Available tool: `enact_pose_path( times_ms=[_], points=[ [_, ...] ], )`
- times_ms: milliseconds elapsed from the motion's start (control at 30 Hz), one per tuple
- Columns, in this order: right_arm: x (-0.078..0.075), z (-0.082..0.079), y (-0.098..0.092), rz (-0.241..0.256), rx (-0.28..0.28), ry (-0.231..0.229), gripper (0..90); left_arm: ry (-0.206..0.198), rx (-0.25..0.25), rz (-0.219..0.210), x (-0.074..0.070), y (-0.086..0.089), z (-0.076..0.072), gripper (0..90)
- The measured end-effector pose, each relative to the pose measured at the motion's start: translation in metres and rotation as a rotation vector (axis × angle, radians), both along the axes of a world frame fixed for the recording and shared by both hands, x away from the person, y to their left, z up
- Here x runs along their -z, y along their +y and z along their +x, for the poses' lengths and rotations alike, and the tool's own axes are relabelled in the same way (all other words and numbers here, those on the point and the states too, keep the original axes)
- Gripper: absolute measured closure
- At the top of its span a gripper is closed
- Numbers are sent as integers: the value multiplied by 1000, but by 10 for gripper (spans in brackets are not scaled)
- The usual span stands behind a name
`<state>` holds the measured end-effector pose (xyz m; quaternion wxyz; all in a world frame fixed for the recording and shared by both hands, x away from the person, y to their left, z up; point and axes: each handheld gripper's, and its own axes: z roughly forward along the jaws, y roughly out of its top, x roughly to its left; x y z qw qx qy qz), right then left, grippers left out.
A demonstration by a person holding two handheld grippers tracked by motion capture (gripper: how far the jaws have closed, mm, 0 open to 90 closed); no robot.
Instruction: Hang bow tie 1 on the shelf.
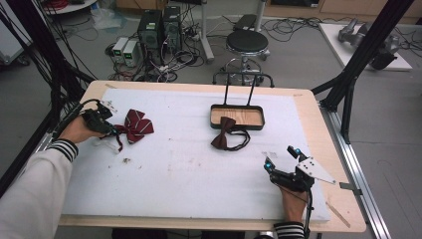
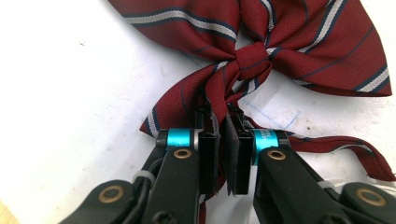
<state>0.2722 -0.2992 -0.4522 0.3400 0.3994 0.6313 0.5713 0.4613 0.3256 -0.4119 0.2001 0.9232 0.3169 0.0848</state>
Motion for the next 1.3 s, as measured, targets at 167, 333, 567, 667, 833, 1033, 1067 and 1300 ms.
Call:
enact_pose_path(
  times_ms=[167, 333, 567, 667, 833, 1033, 1067, 1300],
  points=[
    [0, 0, 0, 0, -1, 0, 79, -7, 2, 0, -2, -1, -1, 860],
    [0, 0, 0, 0, -1, 0, 79, -18, -3, -14, -5, -1, -2, 860],
    [0, 0, 0, 6, -1, -1, 79, -50, -11, -55, -13, -3, -7, 860],
    [0, 0, 0, 7, -2, 0, 79, -66, -15, -78, -17, -4, -9, 860],
    [0, 0, 0, 7, -2, -2, 79, -85, -21, -120, -23, -6, -13, 860],
    [0, 0, -1, 6, 1, 0, 79, -112, -22, -155, -32, -8, -18, 860],
    [0, 0, -1, 6, 1, 0, 79, -116, -22, -160, -34, -9, -19, 860],
    [-4, 0, -1, 7, -3, 12, 79, -147, -21, -212, -42, -14, -24, 860]
  ],
)
